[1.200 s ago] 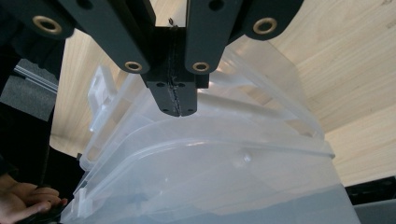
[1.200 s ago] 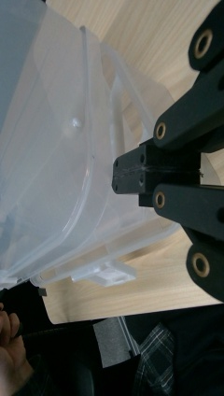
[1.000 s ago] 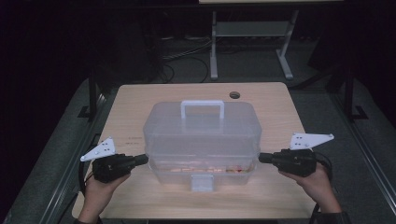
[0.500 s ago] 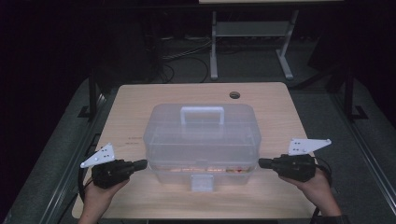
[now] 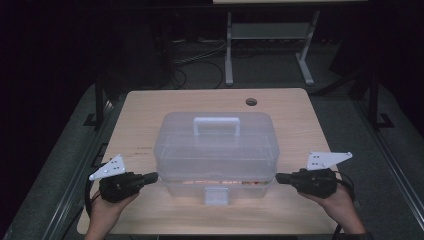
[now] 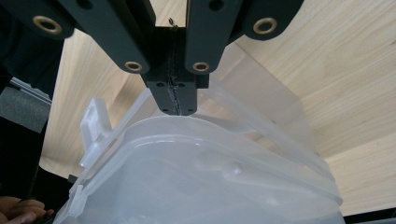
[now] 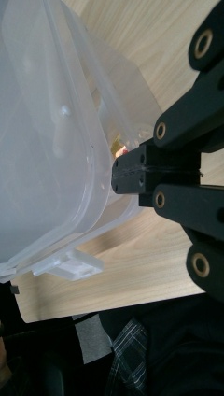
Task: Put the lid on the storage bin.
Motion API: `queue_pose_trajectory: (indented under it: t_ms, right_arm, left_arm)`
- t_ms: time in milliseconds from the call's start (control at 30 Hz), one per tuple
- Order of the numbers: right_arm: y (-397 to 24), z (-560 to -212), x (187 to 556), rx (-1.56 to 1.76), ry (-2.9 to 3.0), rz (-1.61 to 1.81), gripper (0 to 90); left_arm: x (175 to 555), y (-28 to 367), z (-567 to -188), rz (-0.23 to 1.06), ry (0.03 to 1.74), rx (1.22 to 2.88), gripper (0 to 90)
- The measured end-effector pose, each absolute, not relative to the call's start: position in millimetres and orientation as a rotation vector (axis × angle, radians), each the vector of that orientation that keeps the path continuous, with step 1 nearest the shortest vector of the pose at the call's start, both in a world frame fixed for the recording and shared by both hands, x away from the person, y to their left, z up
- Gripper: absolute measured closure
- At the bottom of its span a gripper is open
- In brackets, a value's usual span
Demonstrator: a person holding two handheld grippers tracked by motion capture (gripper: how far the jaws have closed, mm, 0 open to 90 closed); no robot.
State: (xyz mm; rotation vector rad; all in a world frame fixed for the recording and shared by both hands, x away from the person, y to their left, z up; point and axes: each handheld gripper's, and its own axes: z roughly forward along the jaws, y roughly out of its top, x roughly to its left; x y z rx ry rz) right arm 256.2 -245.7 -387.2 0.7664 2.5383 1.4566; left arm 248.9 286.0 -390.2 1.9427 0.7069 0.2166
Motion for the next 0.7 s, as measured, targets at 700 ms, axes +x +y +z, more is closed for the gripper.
queue_pose_trajectory:
  t_ms: [700]
  right_arm:
    - [-258.3,-395.0,257.2,0.834,2.486,1.413,78.5]
  left_arm:
    - [250.5,295.3,-393.2,0.235,0.763,1.948,83.8]
